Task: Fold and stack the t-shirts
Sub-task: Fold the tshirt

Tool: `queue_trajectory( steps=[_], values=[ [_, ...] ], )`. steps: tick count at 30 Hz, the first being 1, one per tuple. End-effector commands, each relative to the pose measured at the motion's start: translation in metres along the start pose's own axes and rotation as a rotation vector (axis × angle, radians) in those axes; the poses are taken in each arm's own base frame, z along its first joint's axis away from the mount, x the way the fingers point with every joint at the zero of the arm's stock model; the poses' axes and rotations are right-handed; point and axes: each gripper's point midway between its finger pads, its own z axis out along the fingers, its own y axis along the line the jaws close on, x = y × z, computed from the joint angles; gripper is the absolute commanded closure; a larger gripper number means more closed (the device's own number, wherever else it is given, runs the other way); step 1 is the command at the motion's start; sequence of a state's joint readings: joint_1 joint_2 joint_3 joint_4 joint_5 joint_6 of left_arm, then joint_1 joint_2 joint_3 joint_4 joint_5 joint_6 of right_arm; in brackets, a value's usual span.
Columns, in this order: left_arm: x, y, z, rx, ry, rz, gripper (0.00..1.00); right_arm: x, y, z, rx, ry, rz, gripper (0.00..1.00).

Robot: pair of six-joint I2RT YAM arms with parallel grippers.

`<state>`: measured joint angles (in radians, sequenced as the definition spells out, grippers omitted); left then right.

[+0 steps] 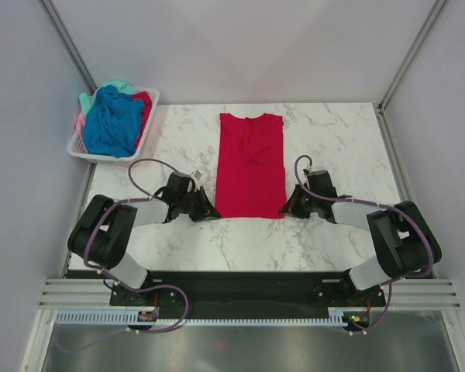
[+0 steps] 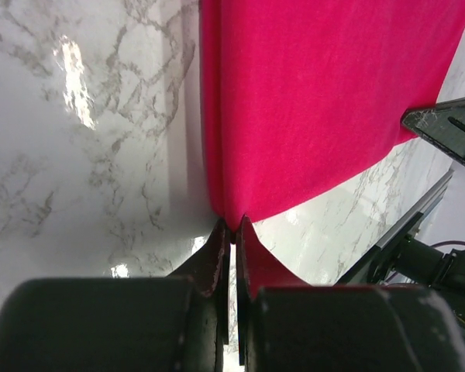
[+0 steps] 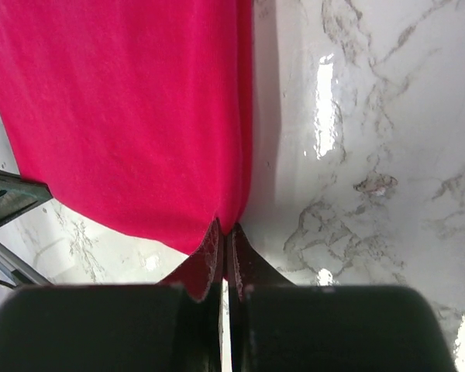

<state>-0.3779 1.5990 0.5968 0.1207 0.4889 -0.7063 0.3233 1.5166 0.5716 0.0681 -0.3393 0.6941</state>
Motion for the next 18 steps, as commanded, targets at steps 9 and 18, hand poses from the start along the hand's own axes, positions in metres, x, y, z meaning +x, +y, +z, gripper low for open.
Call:
queue_trajectory(
  steps=[9,18],
  values=[
    [0.075,-0.006,-0.040,-0.062,0.017,0.045,0.98,0.043,-0.026,-0.045,0.112,0.038,0.050,1.00],
    [0.109,-0.049,-0.097,0.038,-0.013,0.066,0.98,0.064,0.024,-0.106,-0.011,-0.049,0.081,1.00]
  ],
)
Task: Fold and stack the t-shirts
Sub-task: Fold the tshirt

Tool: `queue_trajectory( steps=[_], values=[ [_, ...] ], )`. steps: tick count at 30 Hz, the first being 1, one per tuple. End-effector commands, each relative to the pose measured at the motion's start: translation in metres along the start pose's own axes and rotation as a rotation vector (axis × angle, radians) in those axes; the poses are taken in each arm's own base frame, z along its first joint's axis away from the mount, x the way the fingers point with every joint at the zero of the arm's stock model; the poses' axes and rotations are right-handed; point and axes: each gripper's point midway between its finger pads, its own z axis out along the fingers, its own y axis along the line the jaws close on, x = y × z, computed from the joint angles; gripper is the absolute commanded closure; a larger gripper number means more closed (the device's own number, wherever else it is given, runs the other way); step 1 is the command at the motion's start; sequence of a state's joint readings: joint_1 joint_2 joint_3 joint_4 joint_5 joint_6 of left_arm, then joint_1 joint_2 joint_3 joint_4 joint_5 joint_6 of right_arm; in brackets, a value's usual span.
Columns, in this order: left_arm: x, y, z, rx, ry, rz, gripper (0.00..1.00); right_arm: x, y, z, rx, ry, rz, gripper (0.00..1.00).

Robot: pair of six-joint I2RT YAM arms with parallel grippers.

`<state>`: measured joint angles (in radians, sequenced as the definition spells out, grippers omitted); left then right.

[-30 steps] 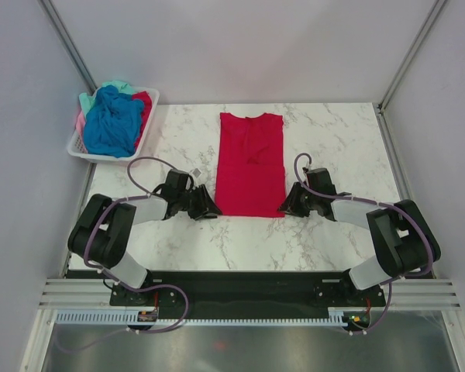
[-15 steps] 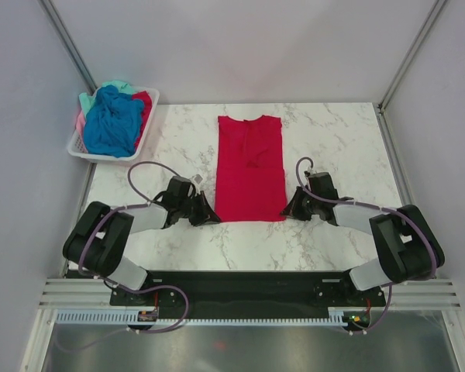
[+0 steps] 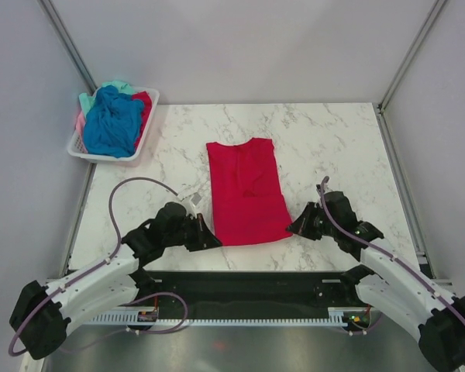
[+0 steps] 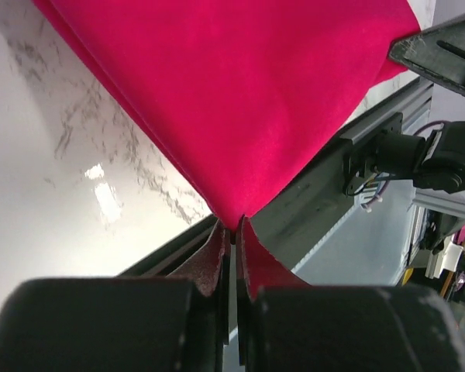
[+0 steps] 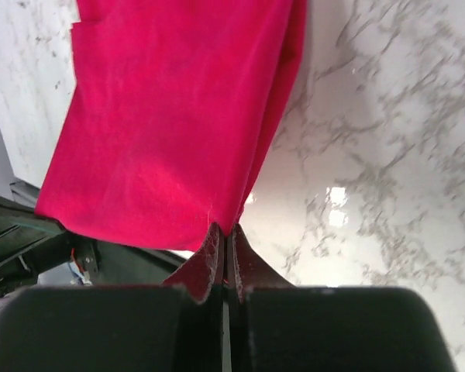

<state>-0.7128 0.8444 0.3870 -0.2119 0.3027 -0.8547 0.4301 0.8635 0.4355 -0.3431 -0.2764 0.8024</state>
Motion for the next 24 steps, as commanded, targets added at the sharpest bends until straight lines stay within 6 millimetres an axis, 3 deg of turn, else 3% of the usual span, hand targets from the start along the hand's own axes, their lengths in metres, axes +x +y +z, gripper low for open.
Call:
queue_trajectory(
  steps=[1,2,4,5,9,11,17,24],
  values=[
    [0.015,0.005,-0.017,-0.078,0.028,-0.092,0.98,0.011,0.003,-0.017,0.049,-0.009,0.077,1.00],
    [0.010,-0.006,-0.025,-0.047,0.005,-0.081,0.98,0.018,0.005,-0.021,0.057,0.006,0.067,1.00],
    [0.008,-0.006,-0.034,-0.072,-0.002,-0.078,0.98,0.009,0.017,-0.032,0.039,-0.035,0.061,1.00],
    [-0.001,-0.018,-0.042,-0.054,-0.030,-0.063,0.98,0.006,0.019,-0.036,0.048,-0.039,0.058,1.00],
    [-0.028,-0.029,-0.059,-0.129,-0.093,-0.009,0.98,-0.025,0.046,-0.046,0.067,-0.084,0.005,1.00],
    [-0.048,-0.038,-0.068,-0.165,-0.139,0.037,0.98,-0.038,0.049,-0.045,0.104,-0.100,-0.028,1.00],
    [-0.097,-0.047,-0.066,-0.246,-0.162,0.098,0.98,-0.088,0.085,-0.037,0.128,-0.146,-0.099,1.00],
    [-0.161,-0.034,-0.048,-0.241,-0.163,0.071,0.98,-0.141,0.086,-0.004,0.197,-0.131,-0.127,1.00]
  ],
)
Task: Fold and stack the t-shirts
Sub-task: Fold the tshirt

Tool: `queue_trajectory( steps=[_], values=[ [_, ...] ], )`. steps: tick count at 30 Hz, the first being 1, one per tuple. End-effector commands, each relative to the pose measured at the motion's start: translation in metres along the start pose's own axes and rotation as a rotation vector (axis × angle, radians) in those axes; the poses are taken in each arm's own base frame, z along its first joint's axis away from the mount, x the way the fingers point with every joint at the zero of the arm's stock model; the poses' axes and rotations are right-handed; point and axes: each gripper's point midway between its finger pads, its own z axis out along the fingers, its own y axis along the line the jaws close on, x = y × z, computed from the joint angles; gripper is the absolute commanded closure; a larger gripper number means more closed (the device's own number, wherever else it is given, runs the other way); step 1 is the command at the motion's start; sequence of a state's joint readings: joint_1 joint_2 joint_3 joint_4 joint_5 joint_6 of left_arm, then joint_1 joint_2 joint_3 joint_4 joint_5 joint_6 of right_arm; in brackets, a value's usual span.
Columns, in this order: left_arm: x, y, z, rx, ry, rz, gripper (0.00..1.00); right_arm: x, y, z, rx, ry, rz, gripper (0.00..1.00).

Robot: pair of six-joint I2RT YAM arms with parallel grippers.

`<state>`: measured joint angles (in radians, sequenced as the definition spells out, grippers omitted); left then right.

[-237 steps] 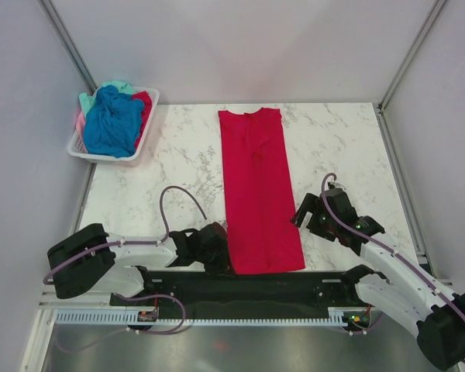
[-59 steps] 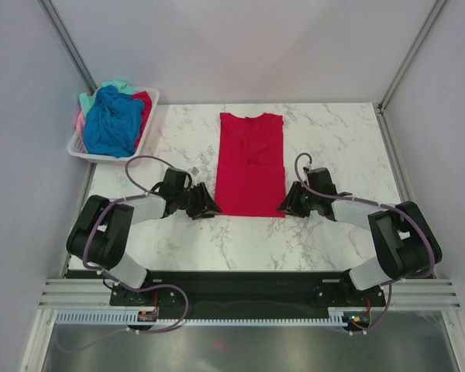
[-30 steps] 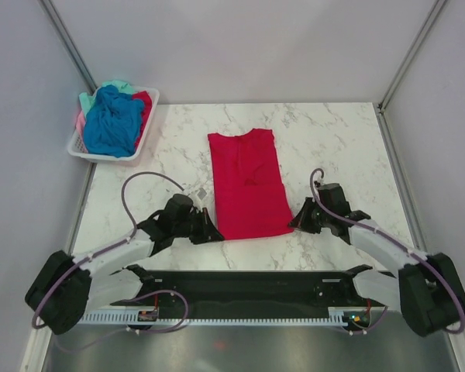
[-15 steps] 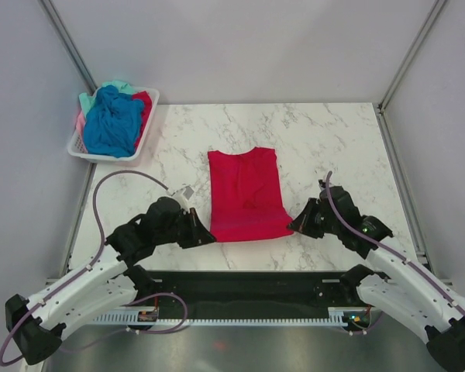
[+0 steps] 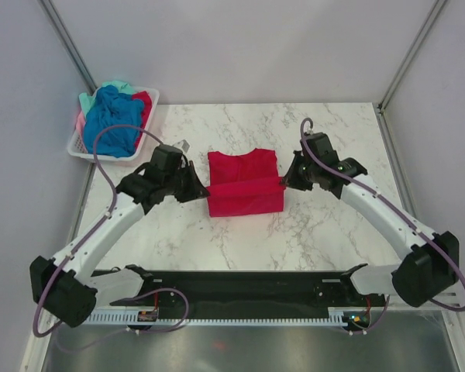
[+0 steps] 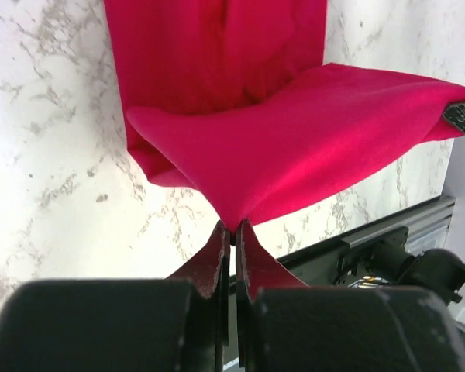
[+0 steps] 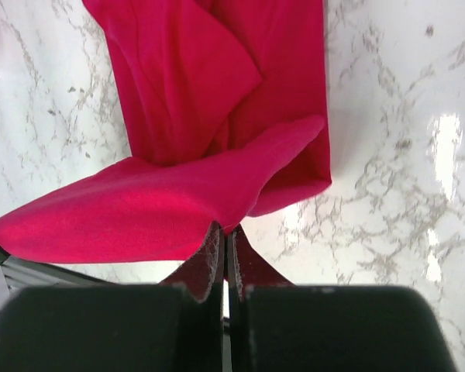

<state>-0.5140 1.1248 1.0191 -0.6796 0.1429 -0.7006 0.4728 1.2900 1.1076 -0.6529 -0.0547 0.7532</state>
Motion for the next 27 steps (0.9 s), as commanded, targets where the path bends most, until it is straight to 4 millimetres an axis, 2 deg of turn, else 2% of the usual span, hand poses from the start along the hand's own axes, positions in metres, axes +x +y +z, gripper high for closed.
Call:
queue_trajectory(
  steps=[1,3,4,5,8,9,11,12,13,14,15,16,17,18,19,20,21,22,23,24,25,27],
  values=[
    [-0.034,-0.005,0.003,0.048,-0.019,0.065,0.98,-0.037,0.003,0.005,0.016,-0.052,-0.052,1.00],
    [-0.041,0.001,0.020,0.039,0.018,0.052,0.98,-0.048,0.006,0.017,0.024,-0.044,-0.061,1.00],
    [-0.052,-0.003,0.021,0.051,0.006,0.055,0.98,-0.055,0.005,0.021,0.030,-0.046,-0.064,1.00],
    [-0.053,0.003,0.034,0.038,0.038,0.042,0.98,-0.061,0.006,0.029,0.035,-0.039,-0.067,1.00],
    [-0.070,0.001,0.046,0.044,0.037,0.039,0.98,-0.076,0.002,0.049,0.047,-0.024,-0.068,1.00],
    [-0.075,0.009,0.057,0.029,0.055,0.025,0.98,-0.080,0.001,0.054,0.046,-0.020,-0.067,1.00],
    [-0.095,0.009,0.064,0.037,0.044,0.010,0.98,-0.094,0.000,0.071,0.045,-0.011,-0.062,1.00],
    [-0.095,0.020,0.083,0.017,0.085,-0.003,0.98,-0.099,0.000,0.077,0.044,-0.007,-0.061,1.00],
    [-0.111,0.015,0.086,0.032,0.066,-0.001,0.98,-0.106,-0.003,0.084,0.046,-0.006,-0.054,1.00],
    [-0.118,0.020,0.091,0.038,0.075,-0.017,0.98,-0.114,0.000,0.098,0.032,0.009,-0.054,1.00],
    [-0.116,0.033,0.112,0.015,0.123,-0.044,0.98,-0.119,0.001,0.106,0.026,0.014,-0.054,1.00],
    [-0.132,0.030,0.116,0.025,0.100,-0.040,0.98,-0.126,0.000,0.112,0.021,0.023,-0.049,1.00],
    [-0.140,0.039,0.123,0.020,0.108,-0.062,0.98,-0.137,0.005,0.128,0.003,0.028,-0.051,1.00],
    [-0.151,0.043,0.140,0.025,0.117,-0.073,0.98,-0.144,0.006,0.135,-0.002,0.027,-0.052,1.00],
    [-0.157,0.048,0.152,0.032,0.132,-0.087,0.98,-0.151,0.001,0.141,0.011,0.034,-0.040,0.97],
    [-0.157,0.061,0.158,0.006,0.174,-0.119,0.98,-0.166,0.007,0.156,-0.013,0.025,-0.042,0.75],
    [-0.189,0.051,0.158,0.025,0.125,-0.099,0.92,-0.175,0.006,0.164,-0.024,0.024,-0.040,0.58],
    [-0.177,0.067,0.189,0.041,0.212,-0.135,0.76,-0.190,0.007,0.178,-0.034,0.008,-0.038,0.46],
    [-0.185,0.069,0.195,0.076,0.215,-0.108,0.59,-0.197,0.007,0.182,-0.042,0.007,-0.029,0.28],
    [-0.203,0.062,0.195,0.103,0.200,-0.094,0.30,-0.201,-0.001,0.184,-0.031,0.017,-0.013,0.25],
    [-0.196,0.072,0.211,0.106,0.247,-0.122,0.21,-0.208,-0.002,0.186,-0.031,0.006,-0.009,0.23],
    [-0.210,0.068,0.201,0.111,0.233,-0.111,0.10,-0.213,-0.008,0.182,-0.016,-0.016,-0.020,0.18]
  ],
)
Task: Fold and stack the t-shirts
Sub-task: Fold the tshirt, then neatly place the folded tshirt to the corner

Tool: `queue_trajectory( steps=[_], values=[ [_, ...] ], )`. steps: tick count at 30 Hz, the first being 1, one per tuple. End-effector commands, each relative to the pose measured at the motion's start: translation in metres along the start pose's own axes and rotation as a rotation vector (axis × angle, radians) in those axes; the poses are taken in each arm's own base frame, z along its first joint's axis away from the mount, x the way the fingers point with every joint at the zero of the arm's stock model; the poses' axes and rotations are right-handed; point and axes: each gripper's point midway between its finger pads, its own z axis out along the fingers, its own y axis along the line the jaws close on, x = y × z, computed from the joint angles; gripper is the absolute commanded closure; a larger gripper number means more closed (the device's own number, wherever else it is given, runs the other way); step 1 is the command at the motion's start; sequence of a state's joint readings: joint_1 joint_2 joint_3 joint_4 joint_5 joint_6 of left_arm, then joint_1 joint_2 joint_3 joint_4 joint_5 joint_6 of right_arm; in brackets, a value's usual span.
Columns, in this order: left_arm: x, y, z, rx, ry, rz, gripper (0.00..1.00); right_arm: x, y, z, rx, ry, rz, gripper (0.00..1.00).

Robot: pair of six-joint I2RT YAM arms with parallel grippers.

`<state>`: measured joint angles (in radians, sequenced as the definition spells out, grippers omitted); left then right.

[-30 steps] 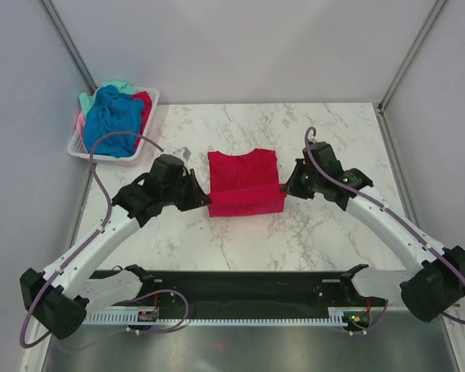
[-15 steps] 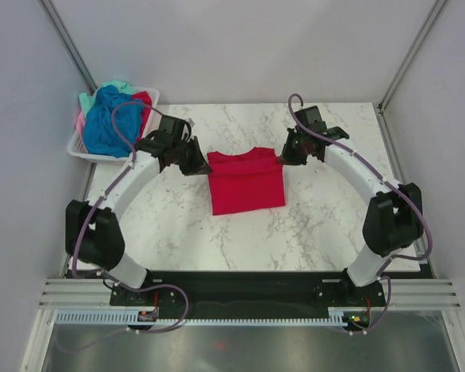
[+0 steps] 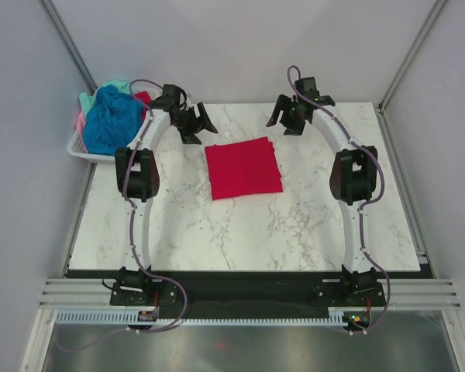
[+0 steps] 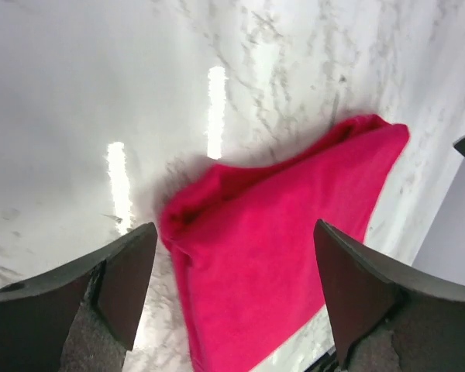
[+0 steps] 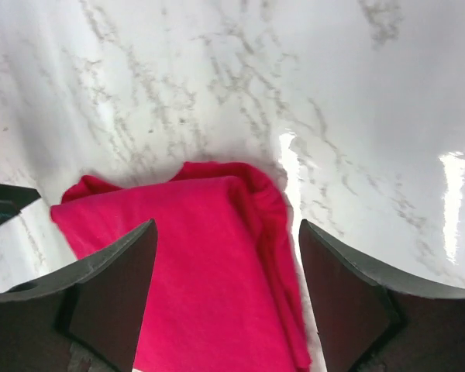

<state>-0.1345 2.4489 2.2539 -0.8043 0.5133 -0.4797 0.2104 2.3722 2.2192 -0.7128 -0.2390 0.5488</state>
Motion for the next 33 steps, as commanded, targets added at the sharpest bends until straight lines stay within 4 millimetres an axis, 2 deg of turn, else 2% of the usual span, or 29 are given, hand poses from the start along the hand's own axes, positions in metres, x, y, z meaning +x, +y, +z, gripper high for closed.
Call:
queue_trajectory(
  steps=[1,2,3,4,5,6,7,8,9,10,11,12,14,15,16,17,18,19,20,21,22,24,25,27,30,33],
  values=[
    [0.001,-0.021,-0.038,0.044,0.042,0.041,0.09,-0.007,-0.005,-0.029,0.015,-0.014,-0.016,0.18],
    [0.000,-0.024,-0.045,0.038,0.026,0.054,0.09,-0.002,-0.010,-0.034,0.031,-0.020,-0.017,0.18],
    [0.015,-0.015,-0.042,0.019,0.056,0.038,0.08,-0.006,-0.008,-0.037,0.014,-0.067,-0.027,0.18],
    [0.011,-0.021,-0.049,0.031,0.016,0.063,0.08,0.018,-0.017,-0.047,0.018,-0.041,-0.005,0.18],
    [0.011,-0.034,-0.069,0.045,-0.018,0.086,0.08,0.026,-0.019,-0.050,0.008,-0.046,0.006,0.17],
    [0.028,-0.025,-0.068,0.025,0.012,0.066,0.08,0.027,-0.017,-0.051,-0.017,-0.073,0.003,0.16],
    [0.033,-0.025,-0.075,0.019,0.005,0.070,0.08,0.050,-0.025,-0.054,-0.021,-0.036,0.021,0.16],
    [0.040,-0.026,-0.079,0.007,0.001,0.085,0.08,0.057,-0.024,-0.054,-0.040,-0.030,0.018,0.14],
    [0.056,-0.028,-0.095,-0.001,0.001,0.093,0.08,0.057,-0.019,-0.052,-0.082,-0.047,0.006,0.13],
    [0.064,-0.027,-0.101,-0.010,-0.001,0.098,0.08,0.072,-0.016,-0.049,-0.126,-0.003,0.005,0.12],
    [0.073,-0.034,-0.110,0.001,-0.013,0.126,0.08,0.074,-0.015,-0.048,-0.145,0.004,-0.006,0.11],
    [0.095,-0.033,-0.126,0.002,-0.013,0.133,0.08,0.071,-0.009,-0.046,-0.179,-0.008,-0.021,0.10],
    [0.115,-0.034,-0.143,0.006,-0.040,0.163,0.08,0.068,-0.006,-0.042,-0.202,-0.012,-0.040,0.08],
    [0.142,-0.017,-0.140,-0.019,0.004,0.137,0.08,0.065,-0.004,-0.040,-0.210,-0.019,-0.049,0.07],
    [0.149,-0.024,-0.163,-0.012,-0.058,0.162,0.08,0.059,-0.003,-0.033,-0.210,-0.023,-0.053,0.07],
    [0.155,-0.022,-0.168,-0.014,-0.087,0.156,0.08,0.057,-0.004,-0.028,-0.211,-0.020,-0.054,0.07],
    [0.181,-0.003,-0.164,-0.045,-0.072,0.121,0.09,0.055,-0.004,-0.023,-0.208,-0.015,-0.053,0.07],
    [0.188,-0.010,-0.182,-0.018,-0.146,0.140,0.09,0.051,-0.007,-0.012,-0.199,-0.012,-0.051,0.07],
    [0.196,-0.009,-0.188,-0.003,-0.174,0.133,0.09,0.050,-0.009,-0.007,-0.190,-0.005,-0.051,0.06],
    [0.214,0.006,-0.183,-0.023,-0.164,0.114,0.09,0.051,-0.012,-0.001,-0.182,0.005,-0.050,0.07],
    [0.219,0.006,-0.196,-0.024,-0.226,0.114,0.09,0.051,-0.015,0.011,-0.179,0.017,-0.045,0.07],
    [0.238,0.020,-0.195,-0.038,-0.224,0.111,0.09,0.060,-0.012,0.022,-0.190,0.045,-0.038,0.09],
    [0.242,0.022,-0.199,-0.042,-0.238,0.125,0.09,0.067,-0.015,0.034,-0.180,0.064,-0.043,0.10],
    [0.246,0.021,-0.211,-0.039,-0.291,0.135,0.09,0.081,-0.013,0.045,-0.161,0.089,-0.070,0.12],
    [0.243,0.007,-0.229,0.003,-0.348,0.178,0.09,0.102,-0.017,0.057,-0.149,0.133,-0.076,0.17],
    [0.243,0.015,-0.233,-0.042,-0.371,0.200,0.09,0.116,-0.025,0.064,-0.134,0.156,-0.077,0.35]
  ],
)
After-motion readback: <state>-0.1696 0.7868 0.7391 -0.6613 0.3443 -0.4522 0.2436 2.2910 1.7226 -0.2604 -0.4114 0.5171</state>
